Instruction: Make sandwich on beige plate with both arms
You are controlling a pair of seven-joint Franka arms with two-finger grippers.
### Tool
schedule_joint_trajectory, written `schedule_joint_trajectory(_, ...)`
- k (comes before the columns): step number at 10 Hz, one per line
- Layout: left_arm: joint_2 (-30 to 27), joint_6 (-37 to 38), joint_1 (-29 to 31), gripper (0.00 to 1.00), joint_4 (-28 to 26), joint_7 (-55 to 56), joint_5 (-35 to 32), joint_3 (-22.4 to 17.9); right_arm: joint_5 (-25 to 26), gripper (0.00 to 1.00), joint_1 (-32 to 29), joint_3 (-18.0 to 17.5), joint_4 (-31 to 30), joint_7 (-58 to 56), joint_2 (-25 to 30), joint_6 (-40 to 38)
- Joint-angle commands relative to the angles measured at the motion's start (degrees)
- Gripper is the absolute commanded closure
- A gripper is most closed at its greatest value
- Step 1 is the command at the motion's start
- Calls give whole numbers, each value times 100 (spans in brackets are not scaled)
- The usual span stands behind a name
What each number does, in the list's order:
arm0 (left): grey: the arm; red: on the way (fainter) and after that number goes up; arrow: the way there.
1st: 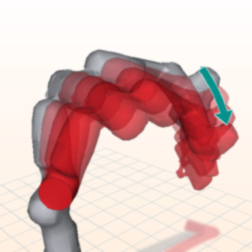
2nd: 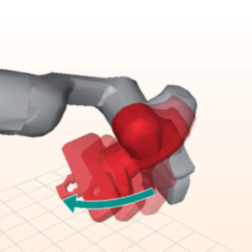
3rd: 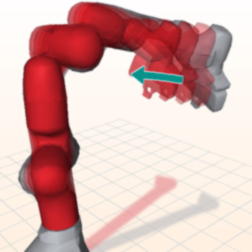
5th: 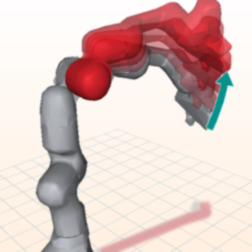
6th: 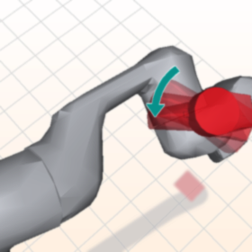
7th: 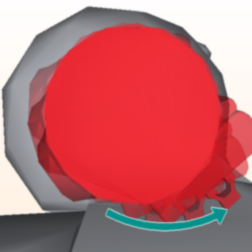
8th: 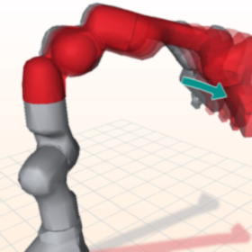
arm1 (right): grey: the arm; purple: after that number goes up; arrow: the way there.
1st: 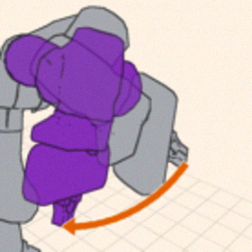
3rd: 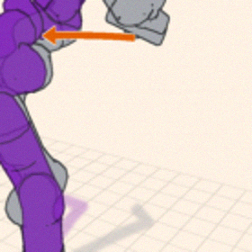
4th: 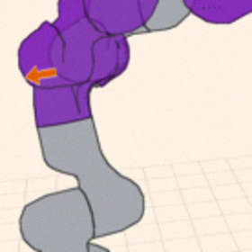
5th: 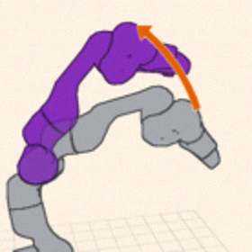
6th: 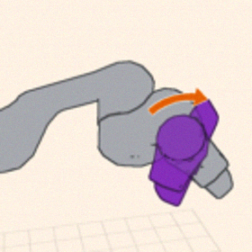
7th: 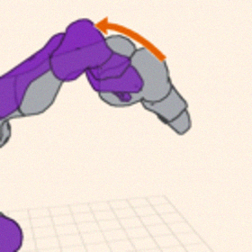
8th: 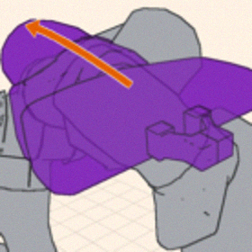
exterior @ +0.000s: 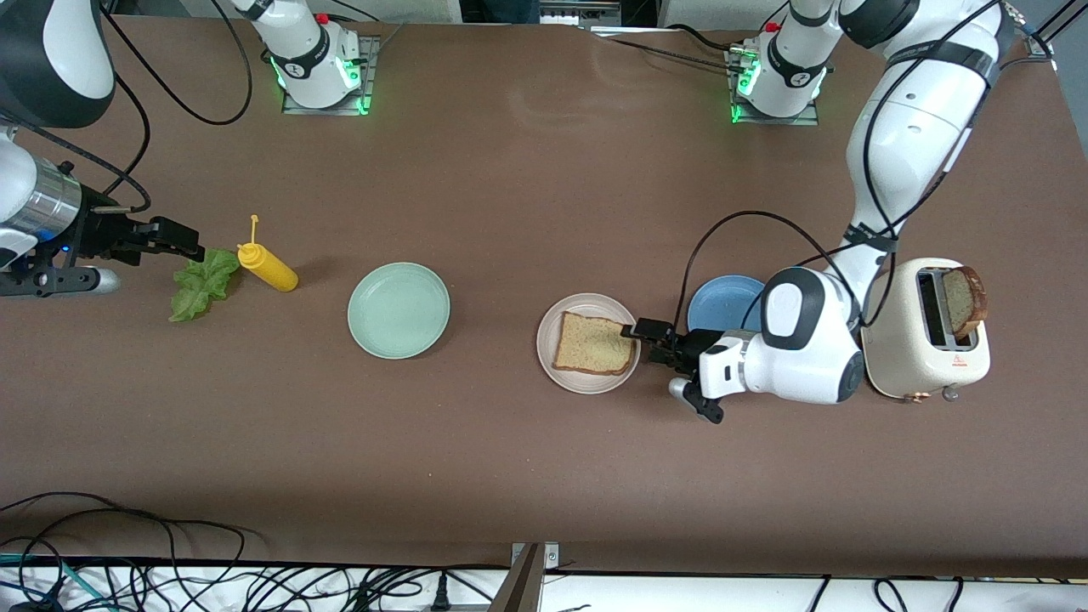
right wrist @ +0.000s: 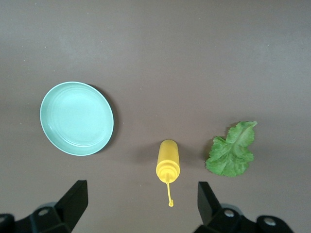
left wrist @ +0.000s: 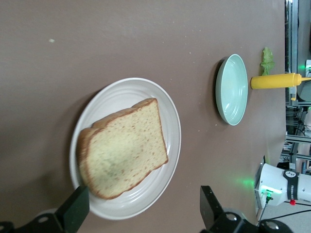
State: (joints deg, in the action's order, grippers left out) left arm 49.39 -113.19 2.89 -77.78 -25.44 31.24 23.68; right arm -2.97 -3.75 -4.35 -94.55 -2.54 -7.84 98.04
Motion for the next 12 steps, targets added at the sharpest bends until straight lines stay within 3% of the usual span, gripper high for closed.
schedule_joint_trajectory(1, -359, 453, 316, 0, -44, -22, -346, -4, -108, 0, -65, -22, -46, -36, 55, -30)
schedule_joint_trajectory(3, -605, 727, 423, 0, -53, 65, -373, -57, -108, 0, -65, -22, -46, -36, 55, -22)
schedule_joint_trajectory(7, -1220, 1008, 309, 0, -53, 1626, -1532, 13, -108, 0, -65, -22, -55, -36, 55, -22)
schedule_joint_trajectory(12, -1870, 1447, 247, 0, -53, 2454, -2894, 14, -108, 0, -65, -22, -55, -36, 55, -30)
